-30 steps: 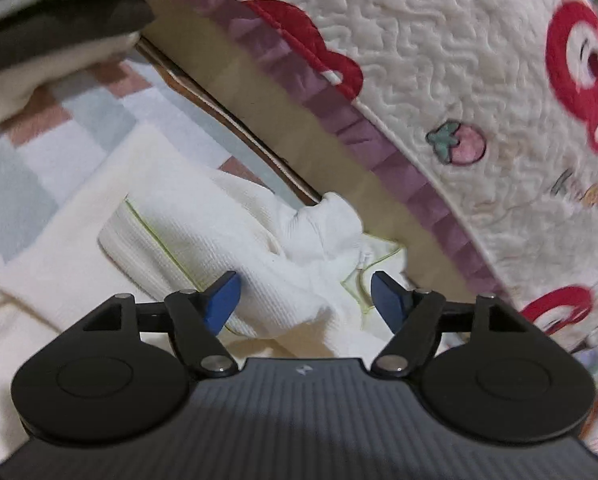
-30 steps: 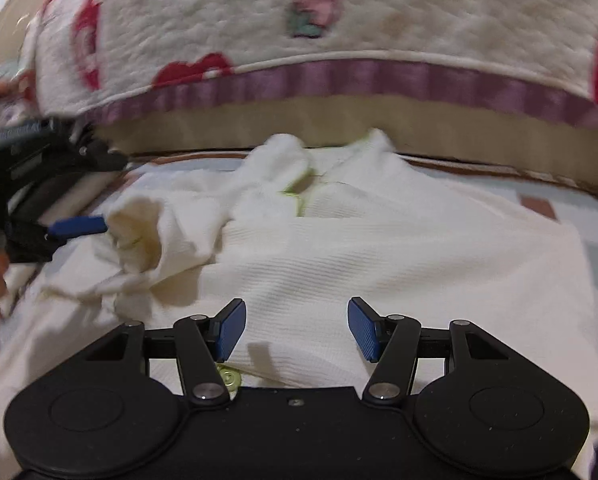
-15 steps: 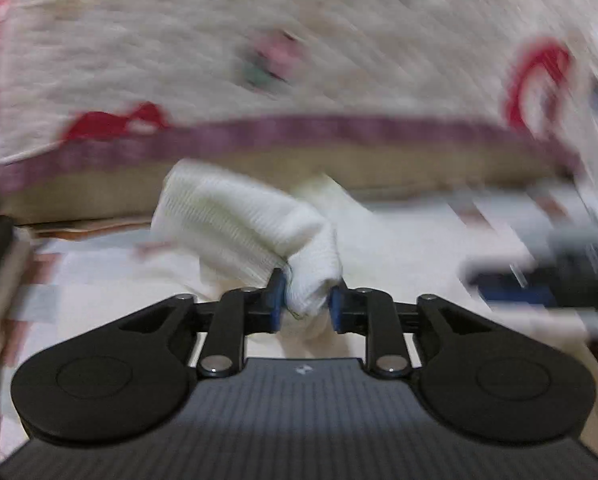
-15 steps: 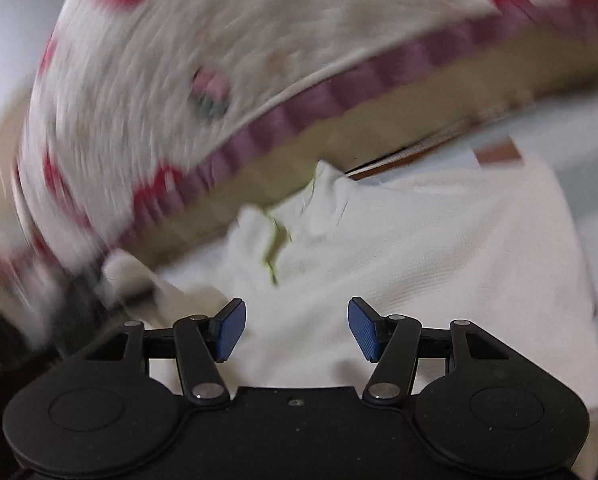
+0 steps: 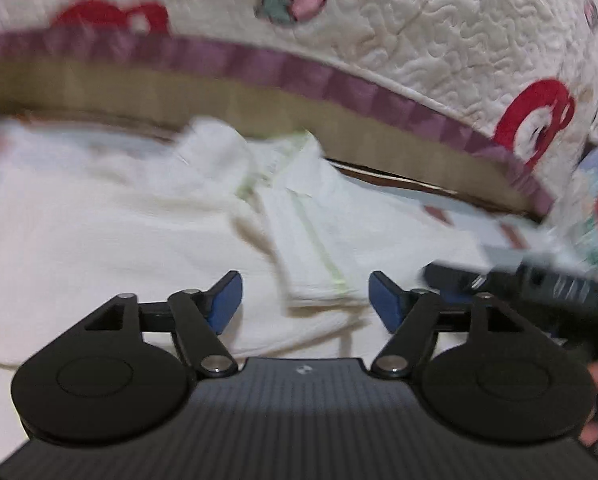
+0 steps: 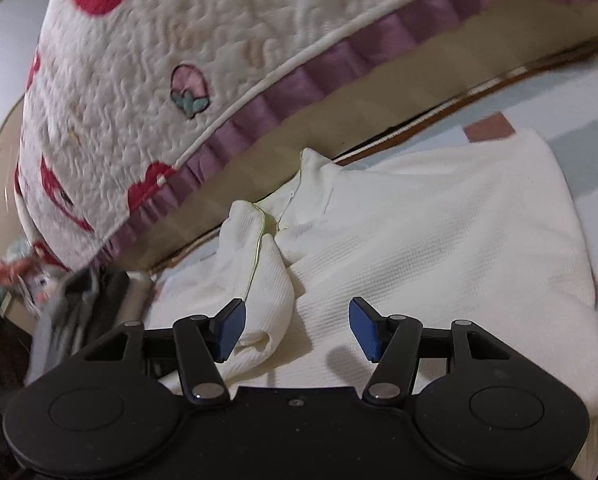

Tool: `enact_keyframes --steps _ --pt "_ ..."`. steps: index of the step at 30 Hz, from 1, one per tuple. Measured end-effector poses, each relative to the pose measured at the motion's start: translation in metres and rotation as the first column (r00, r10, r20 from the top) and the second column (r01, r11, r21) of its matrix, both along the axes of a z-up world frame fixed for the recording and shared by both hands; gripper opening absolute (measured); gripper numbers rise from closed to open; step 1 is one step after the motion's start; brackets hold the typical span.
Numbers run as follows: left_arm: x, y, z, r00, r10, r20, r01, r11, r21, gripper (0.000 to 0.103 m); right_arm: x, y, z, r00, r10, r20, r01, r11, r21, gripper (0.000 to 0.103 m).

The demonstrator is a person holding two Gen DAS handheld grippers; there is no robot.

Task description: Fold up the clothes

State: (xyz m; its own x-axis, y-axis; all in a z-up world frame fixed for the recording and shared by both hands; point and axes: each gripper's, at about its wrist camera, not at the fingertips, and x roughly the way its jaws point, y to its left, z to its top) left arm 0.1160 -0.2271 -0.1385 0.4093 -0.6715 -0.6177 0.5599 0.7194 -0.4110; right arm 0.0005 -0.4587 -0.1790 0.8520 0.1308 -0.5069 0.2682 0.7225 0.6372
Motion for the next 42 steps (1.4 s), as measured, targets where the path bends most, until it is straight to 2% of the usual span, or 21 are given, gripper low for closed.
enact_keyframes --steps 2,3,4,5,6,7,11,13,14,15,17,20,25,28,30,33,35,37,40,42 --pt "0.018 -0.012 -0.012 0.992 0.027 -0.122 -0.031 0.999 -0.031 0.076 0.0 -0.004 -0.003 1.0 -0.02 -0.012 0.021 1.0 0.014 0.063" --pt "0.024 -0.02 -0.017 0.99 0.051 -0.131 -0.054 0.998 -0.018 0.073 -0.001 -0.009 -0.006 0.999 -0.037 -0.019 0.037 0.999 0.036 0.063" --pt "0.023 -0.028 -0.017 0.995 0.056 -0.08 -0.055 0.998 0.016 0.07 -0.002 -0.013 -0.01 0.998 -0.053 -0.026 0.054 0.997 0.058 0.063" --pt "0.018 -0.036 -0.013 1.0 0.026 0.008 -0.027 0.997 0.07 0.039 -0.004 -0.017 -0.013 0.997 -0.069 -0.034 0.071 0.994 0.081 0.063" --pt "0.012 -0.043 -0.008 0.997 -0.014 0.081 0.005 0.993 0.117 0.014 -0.005 -0.022 -0.015 0.996 -0.085 -0.04 0.088 0.992 0.091 0.063" --pt "0.006 -0.046 -0.004 0.991 -0.06 0.116 0.044 0.989 0.138 0.014 -0.007 -0.026 -0.017 0.994 -0.101 -0.046 0.105 0.99 0.099 0.063" --pt "-0.028 -0.04 0.022 0.969 -0.164 0.183 0.14 0.981 0.136 0.014 -0.011 -0.043 -0.019 0.987 -0.15 -0.052 0.155 0.981 0.118 0.063" --pt "-0.039 -0.045 0.023 0.957 -0.229 0.177 0.204 0.968 0.144 0.017 -0.015 -0.05 -0.016 0.984 -0.172 -0.045 0.176 0.978 0.113 0.063" --pt "-0.042 -0.049 0.022 0.951 -0.263 0.164 0.241 0.96 0.143 0.022 -0.017 -0.054 -0.016 0.982 -0.181 -0.043 0.185 0.976 0.115 0.063" --pt "-0.044 -0.052 0.019 0.948 -0.284 0.146 0.263 0.954 0.144 0.035 -0.018 -0.057 -0.017 0.982 -0.187 -0.04 0.191 0.972 0.135 0.063" --pt "-0.045 -0.059 0.005 0.959 -0.269 0.092 0.253 0.954 0.158 0.051 -0.021 -0.062 -0.021 0.98 -0.197 -0.035 0.2 0.963 0.181 0.063" --pt "-0.05 -0.062 -0.008 0.964 -0.262 0.032 0.253 0.951 0.179 0.052 -0.019 -0.061 -0.025 0.986 -0.165 -0.022 0.166 0.957 0.239 0.063" --pt "-0.063 -0.04 0.004 0.967 -0.256 0.008 0.249 0.947 0.204 0.057 -0.015 -0.057 -0.023 0.989 -0.139 -0.043 0.145 0.969 0.203 0.063" --pt "-0.051 -0.02 0.017 0.979 -0.202 0.013 0.19 0.94 0.284 0.058 -0.015 -0.059 -0.025 0.987 -0.155 -0.05 0.162 0.959 0.233 0.063" --pt "-0.039 0.001 0.026 0.99 -0.143 0.013 0.13 0.931 0.342 0.058 -0.016 -0.059 -0.023 0.985 -0.166 -0.052 0.173 0.957 0.232 0.063" --pt "-0.02 0.03 0.036 0.995 -0.1 -0.017 0.099 0.913 0.395 0.055 -0.018 -0.058 -0.017 0.983 -0.179 -0.047 0.185 0.959 0.215 0.064" --pt "-0.015 0.052 0.042 0.992 -0.113 -0.05 0.123 0.882 0.454 0.055 -0.018 -0.057 -0.013 0.981 -0.186 -0.049 0.192 0.961 0.2 0.063" --pt "-0.018 0.074 0.047 0.988 -0.13 -0.083 0.154 0.831 0.534 0.055 -0.018 -0.055 -0.005 0.98 -0.19 -0.056 0.197 0.967 0.161 0.064" --pt "-0.04 0.124 0.059 0.97 -0.13 -0.206 0.236 0.708 0.665 0.056 -0.025 -0.046 0.012 0.985 -0.166 -0.051 0.171 0.979 0.114 0.064" --pt "-0.061 0.169 0.075 0.958 -0.12 -0.259 0.275 0.625 0.731 0.056 -0.035 -0.033 0.019 0.994 -0.101 -0.046 0.107 0.983 0.147 0.064"
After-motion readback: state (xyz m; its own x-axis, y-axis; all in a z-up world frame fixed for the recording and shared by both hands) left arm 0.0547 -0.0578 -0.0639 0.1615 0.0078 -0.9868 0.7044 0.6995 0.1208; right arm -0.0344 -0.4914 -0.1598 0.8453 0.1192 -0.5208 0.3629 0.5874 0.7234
